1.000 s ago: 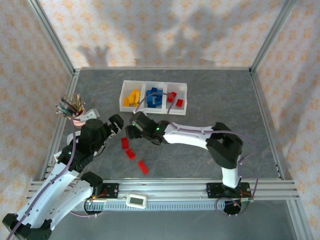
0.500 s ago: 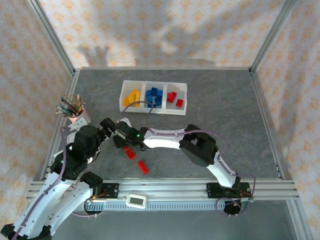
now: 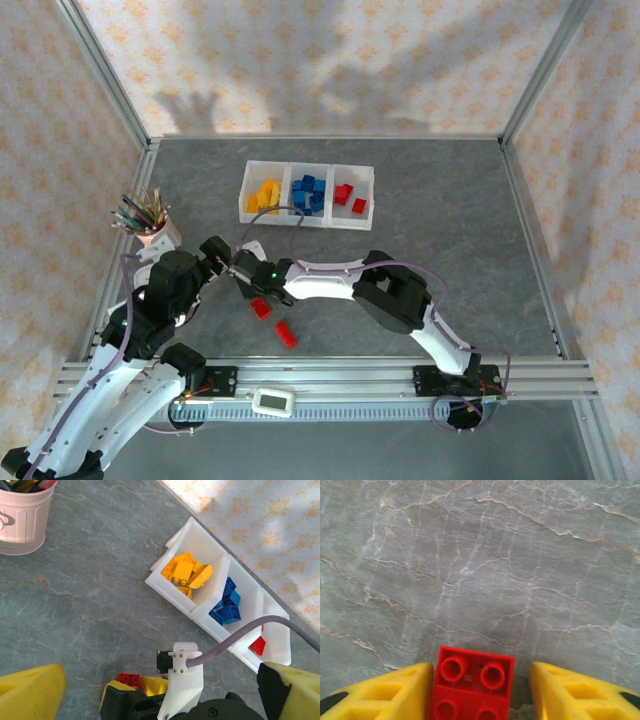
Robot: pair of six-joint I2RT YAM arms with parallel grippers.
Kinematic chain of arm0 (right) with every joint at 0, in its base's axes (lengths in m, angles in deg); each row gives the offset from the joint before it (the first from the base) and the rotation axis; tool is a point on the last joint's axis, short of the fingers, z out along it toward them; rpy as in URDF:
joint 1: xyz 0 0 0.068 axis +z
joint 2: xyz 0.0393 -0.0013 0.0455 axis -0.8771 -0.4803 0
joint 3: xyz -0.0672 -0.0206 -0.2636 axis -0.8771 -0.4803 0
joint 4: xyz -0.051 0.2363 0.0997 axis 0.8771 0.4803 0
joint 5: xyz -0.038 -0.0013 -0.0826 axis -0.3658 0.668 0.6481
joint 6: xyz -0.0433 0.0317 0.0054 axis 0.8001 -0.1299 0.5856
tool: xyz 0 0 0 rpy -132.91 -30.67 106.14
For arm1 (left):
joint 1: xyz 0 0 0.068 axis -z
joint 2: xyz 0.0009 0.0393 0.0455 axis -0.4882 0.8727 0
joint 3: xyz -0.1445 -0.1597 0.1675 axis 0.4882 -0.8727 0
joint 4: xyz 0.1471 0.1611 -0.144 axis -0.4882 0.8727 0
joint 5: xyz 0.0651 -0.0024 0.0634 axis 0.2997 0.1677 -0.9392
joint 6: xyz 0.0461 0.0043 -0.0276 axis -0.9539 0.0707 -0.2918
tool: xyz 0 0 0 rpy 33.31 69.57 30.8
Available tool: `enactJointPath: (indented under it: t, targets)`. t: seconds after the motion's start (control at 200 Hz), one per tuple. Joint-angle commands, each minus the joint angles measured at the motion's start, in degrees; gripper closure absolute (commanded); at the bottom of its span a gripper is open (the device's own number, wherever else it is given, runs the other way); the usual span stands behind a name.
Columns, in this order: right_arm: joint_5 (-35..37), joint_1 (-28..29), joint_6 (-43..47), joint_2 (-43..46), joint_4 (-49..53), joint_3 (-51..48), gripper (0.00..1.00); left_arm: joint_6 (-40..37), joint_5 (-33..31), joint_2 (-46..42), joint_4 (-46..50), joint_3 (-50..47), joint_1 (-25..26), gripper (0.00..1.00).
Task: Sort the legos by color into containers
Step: Pick up the lego from the bottom-left of the table.
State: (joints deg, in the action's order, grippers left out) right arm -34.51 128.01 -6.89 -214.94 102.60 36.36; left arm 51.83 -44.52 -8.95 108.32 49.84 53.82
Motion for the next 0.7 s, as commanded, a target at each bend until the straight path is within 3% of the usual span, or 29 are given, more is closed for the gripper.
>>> enactJointPath:
  t: [0.0,0.315,0.49,0.696]
  targets:
    - [4.65,0.17,0.01,4.32,4.16,-3.31,0.53,0.28,-0.41,0.67,-0.3,-0.94,-0.42,0.01]
    - [3.71,-0.53,0.57,5.49,2.09,-4.12,0.73,0.59,2.26,1.79,-4.38,-0.62,-0.35,0.01]
    - [5.03,-1.99,0.24,12.06,0.86,-7.61,0.75,-1.05,3.97,3.98,-6.34,0.14,-0.38,0.01]
    - [6.38,-8.42,0.37,22.52,-0.51,-15.29,0.75,-3.48,8.92,7.57,-12.48,-0.7,-0.28,0.01]
